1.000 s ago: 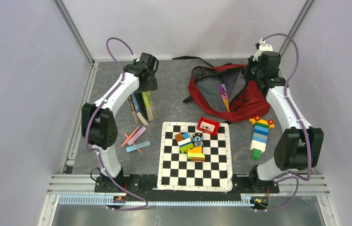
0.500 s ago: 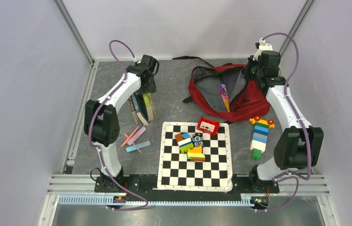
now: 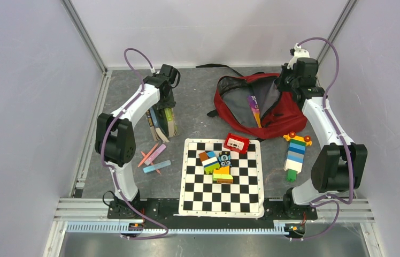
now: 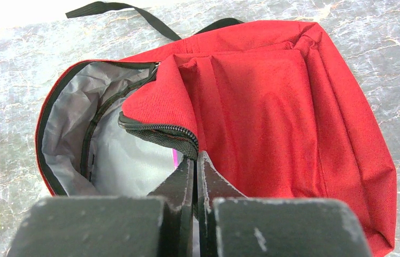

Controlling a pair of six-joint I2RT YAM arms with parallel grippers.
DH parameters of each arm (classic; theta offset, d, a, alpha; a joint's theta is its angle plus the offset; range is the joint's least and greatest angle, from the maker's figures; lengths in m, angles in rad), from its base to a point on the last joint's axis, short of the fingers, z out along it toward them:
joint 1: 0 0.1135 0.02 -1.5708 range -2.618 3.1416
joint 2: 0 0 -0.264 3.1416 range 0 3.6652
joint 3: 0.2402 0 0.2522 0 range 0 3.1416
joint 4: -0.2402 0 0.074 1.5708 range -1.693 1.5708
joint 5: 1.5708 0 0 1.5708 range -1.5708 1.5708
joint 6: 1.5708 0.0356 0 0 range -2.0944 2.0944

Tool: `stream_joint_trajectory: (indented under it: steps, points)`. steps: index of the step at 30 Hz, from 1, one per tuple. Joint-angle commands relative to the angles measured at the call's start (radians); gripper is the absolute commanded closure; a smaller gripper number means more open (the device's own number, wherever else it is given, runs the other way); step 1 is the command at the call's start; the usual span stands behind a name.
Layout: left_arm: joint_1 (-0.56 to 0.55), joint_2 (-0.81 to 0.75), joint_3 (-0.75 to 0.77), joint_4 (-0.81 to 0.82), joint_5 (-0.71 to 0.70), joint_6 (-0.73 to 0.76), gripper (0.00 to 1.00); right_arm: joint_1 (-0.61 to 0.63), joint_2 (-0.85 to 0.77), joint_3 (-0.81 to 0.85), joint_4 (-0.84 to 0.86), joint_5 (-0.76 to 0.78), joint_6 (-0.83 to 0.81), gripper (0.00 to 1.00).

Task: Pack the student bag
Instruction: Pick up the book from the center of the board.

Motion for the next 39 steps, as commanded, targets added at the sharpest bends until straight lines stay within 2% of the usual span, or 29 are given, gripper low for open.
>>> stream_joint_trajectory:
  steps: [1, 8, 24, 29, 39]
  points:
    - [0.004, -0.006, -0.013, 0.028, 0.013, -0.040, 0.66, 0.000, -0.005, 0.049, 0.028, 0.012, -0.011, 1.00]
    - [0.004, -0.021, -0.022, 0.045, 0.040, -0.069, 0.76, -0.001, -0.004, 0.049, 0.028, 0.013, -0.012, 1.00]
    - [0.002, -0.055, -0.002, 0.089, 0.122, -0.134, 0.85, -0.001, -0.006, 0.049, 0.027, 0.015, -0.012, 1.00]
    - [0.000, -0.064, 0.012, 0.103, 0.145, -0.145, 0.98, 0.000, -0.008, 0.048, 0.028, 0.017, -0.012, 1.00]
    - [-0.019, -0.122, 0.102, 0.156, 0.218, -0.158, 0.98, 0.001, -0.003, 0.066, 0.027, 0.016, -0.011, 1.00]
